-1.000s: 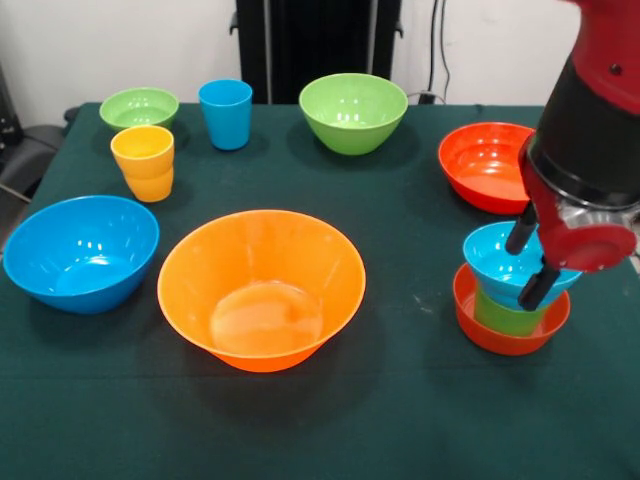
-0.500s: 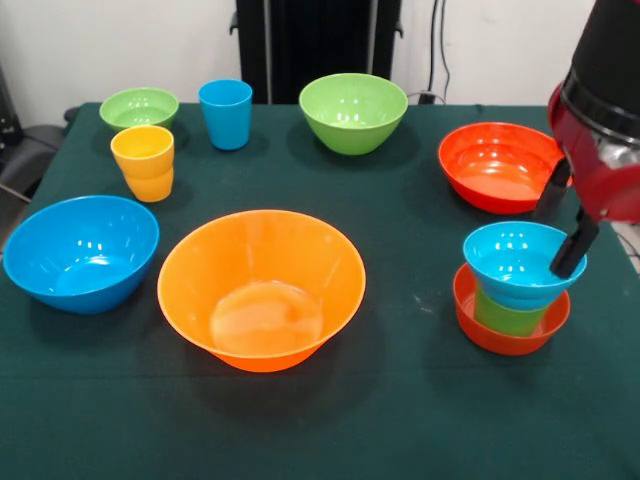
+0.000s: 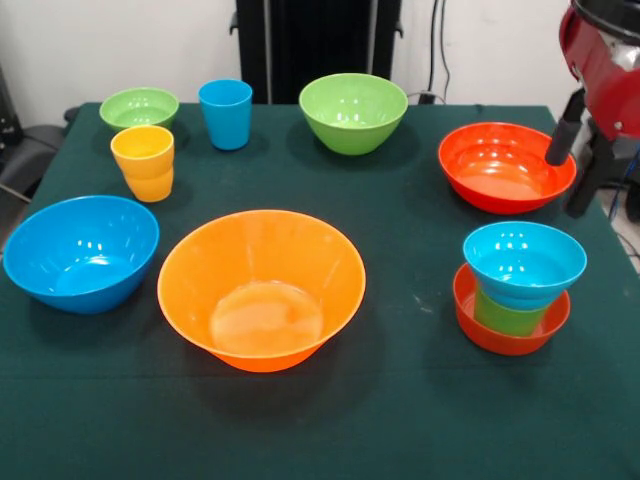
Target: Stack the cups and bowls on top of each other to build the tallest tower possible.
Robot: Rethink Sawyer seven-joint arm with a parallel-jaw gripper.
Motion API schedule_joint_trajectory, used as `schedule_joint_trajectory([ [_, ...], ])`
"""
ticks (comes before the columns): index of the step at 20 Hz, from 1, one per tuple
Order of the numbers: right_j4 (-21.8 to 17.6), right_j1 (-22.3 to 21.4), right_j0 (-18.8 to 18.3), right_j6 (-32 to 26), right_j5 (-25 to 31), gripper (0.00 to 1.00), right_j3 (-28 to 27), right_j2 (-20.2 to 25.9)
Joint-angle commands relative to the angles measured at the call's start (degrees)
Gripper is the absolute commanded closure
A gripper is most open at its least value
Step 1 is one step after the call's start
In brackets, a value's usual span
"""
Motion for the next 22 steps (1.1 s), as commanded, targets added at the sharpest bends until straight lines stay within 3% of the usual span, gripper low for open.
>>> schedule_joint_trajectory([
  [1, -7.66, -5.08, 2.99, -9.05, -8.63, 0.0, 14.53, 7.84],
  [5, -11.02, -8.9, 3.72, -14.84, -11.96, 0.0, 19.91, 9.75],
  [7, -14.39, -12.95, 4.79, -23.07, -16.53, 0.0, 26.49, 11.63],
  [10, -18.43, -15.3, 5.22, -27.43, -20.39, 0.0, 30.69, 13.64],
  [13, -23.38, -18.28, 5.3, -32.09, -28.31, 0.0, 37.18, 17.0],
  [22, -31.37, -26.75, 1.69, -42.04, -34.25, 0.0, 47.96, 25.77],
])
